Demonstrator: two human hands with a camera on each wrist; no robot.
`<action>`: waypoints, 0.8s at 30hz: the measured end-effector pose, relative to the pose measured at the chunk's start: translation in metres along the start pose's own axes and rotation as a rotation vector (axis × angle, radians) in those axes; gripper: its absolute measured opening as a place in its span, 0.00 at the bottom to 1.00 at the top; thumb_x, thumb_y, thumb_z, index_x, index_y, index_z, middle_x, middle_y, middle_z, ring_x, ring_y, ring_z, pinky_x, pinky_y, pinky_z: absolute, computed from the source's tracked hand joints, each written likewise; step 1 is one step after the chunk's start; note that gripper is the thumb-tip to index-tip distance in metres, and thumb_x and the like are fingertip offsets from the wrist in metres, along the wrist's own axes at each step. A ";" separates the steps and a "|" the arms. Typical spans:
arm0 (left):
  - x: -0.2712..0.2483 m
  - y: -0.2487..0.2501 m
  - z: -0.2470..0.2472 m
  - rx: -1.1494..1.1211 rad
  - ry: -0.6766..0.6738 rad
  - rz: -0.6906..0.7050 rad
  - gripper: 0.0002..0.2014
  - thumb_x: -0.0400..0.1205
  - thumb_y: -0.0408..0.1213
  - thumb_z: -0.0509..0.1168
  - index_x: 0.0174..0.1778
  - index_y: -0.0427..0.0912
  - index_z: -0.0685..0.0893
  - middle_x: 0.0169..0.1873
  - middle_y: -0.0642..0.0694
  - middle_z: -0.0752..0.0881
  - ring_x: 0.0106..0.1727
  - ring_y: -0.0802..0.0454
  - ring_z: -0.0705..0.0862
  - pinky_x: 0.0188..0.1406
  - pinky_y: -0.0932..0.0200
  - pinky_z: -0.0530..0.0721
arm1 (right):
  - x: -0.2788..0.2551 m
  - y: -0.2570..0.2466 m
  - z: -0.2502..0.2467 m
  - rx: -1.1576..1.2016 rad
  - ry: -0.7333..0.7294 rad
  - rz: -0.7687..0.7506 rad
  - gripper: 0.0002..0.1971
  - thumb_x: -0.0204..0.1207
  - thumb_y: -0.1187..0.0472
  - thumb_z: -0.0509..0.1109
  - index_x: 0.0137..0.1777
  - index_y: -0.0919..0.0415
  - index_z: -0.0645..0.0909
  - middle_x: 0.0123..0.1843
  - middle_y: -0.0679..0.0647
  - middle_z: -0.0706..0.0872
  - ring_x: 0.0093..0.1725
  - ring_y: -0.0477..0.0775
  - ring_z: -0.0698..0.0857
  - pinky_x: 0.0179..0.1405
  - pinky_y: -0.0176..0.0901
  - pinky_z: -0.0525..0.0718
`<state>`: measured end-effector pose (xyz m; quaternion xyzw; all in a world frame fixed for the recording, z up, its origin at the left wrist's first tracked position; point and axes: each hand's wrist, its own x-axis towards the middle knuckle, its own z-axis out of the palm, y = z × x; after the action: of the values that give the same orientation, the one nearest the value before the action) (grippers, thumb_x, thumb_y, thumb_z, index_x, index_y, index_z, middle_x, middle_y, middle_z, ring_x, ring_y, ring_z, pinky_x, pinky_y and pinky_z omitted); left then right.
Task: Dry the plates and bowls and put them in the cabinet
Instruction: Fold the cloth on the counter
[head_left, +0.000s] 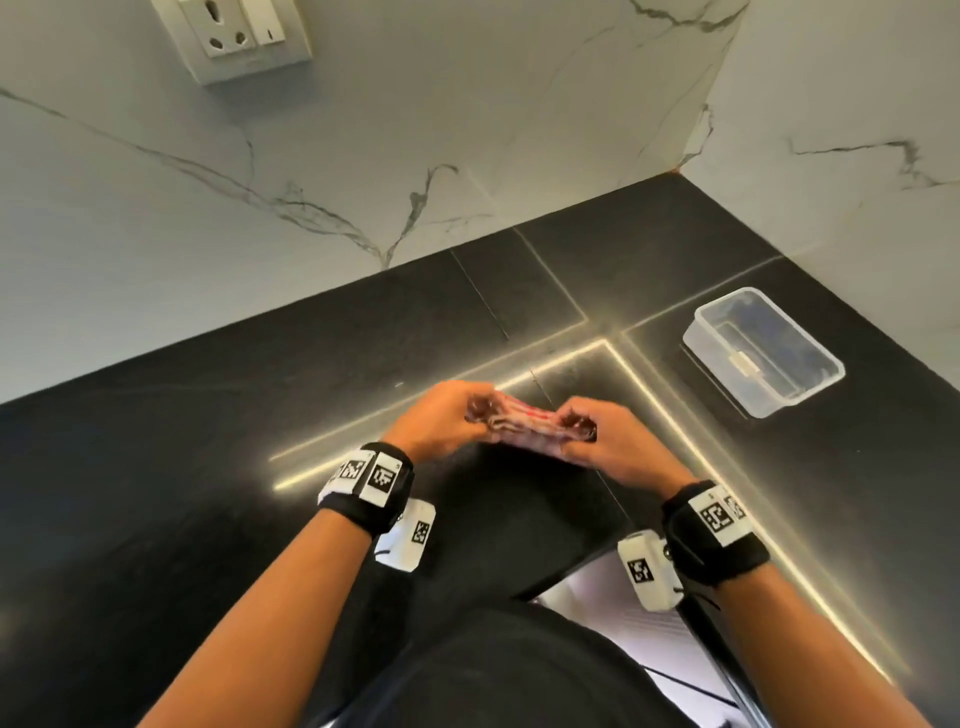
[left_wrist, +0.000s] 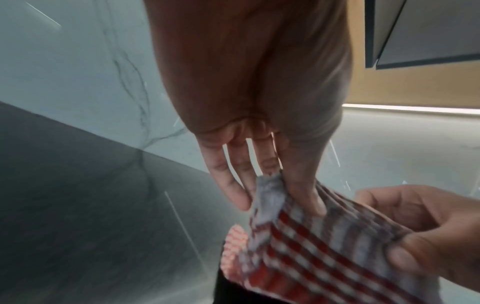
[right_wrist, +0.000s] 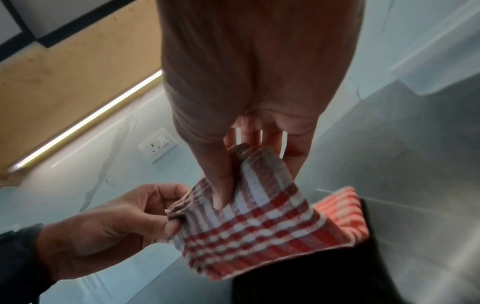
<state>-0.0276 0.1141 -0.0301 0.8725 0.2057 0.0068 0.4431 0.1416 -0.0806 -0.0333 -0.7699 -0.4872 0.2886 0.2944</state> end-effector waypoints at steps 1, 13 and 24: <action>-0.008 -0.004 0.005 0.020 -0.065 -0.028 0.16 0.72 0.27 0.79 0.52 0.47 0.90 0.44 0.50 0.92 0.47 0.52 0.90 0.54 0.52 0.88 | -0.005 0.004 0.009 0.010 -0.063 0.016 0.14 0.71 0.62 0.81 0.46 0.42 0.82 0.45 0.35 0.86 0.44 0.27 0.83 0.45 0.27 0.76; 0.000 -0.015 0.025 -0.021 0.053 -0.072 0.12 0.77 0.31 0.76 0.55 0.48 0.90 0.48 0.54 0.87 0.46 0.60 0.82 0.50 0.64 0.80 | 0.010 0.021 0.017 -0.067 -0.022 0.143 0.11 0.74 0.57 0.79 0.53 0.42 0.84 0.50 0.41 0.88 0.51 0.43 0.86 0.53 0.42 0.81; 0.036 -0.029 0.047 0.176 0.061 -0.186 0.24 0.79 0.36 0.75 0.72 0.45 0.83 0.69 0.44 0.80 0.72 0.45 0.78 0.76 0.49 0.74 | 0.015 0.055 0.024 -0.234 0.062 0.281 0.23 0.78 0.46 0.74 0.72 0.52 0.81 0.66 0.51 0.77 0.67 0.54 0.76 0.70 0.51 0.77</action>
<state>0.0039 0.1061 -0.0874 0.8846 0.2990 -0.0260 0.3570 0.1612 -0.0814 -0.0917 -0.8679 -0.3955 0.2445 0.1746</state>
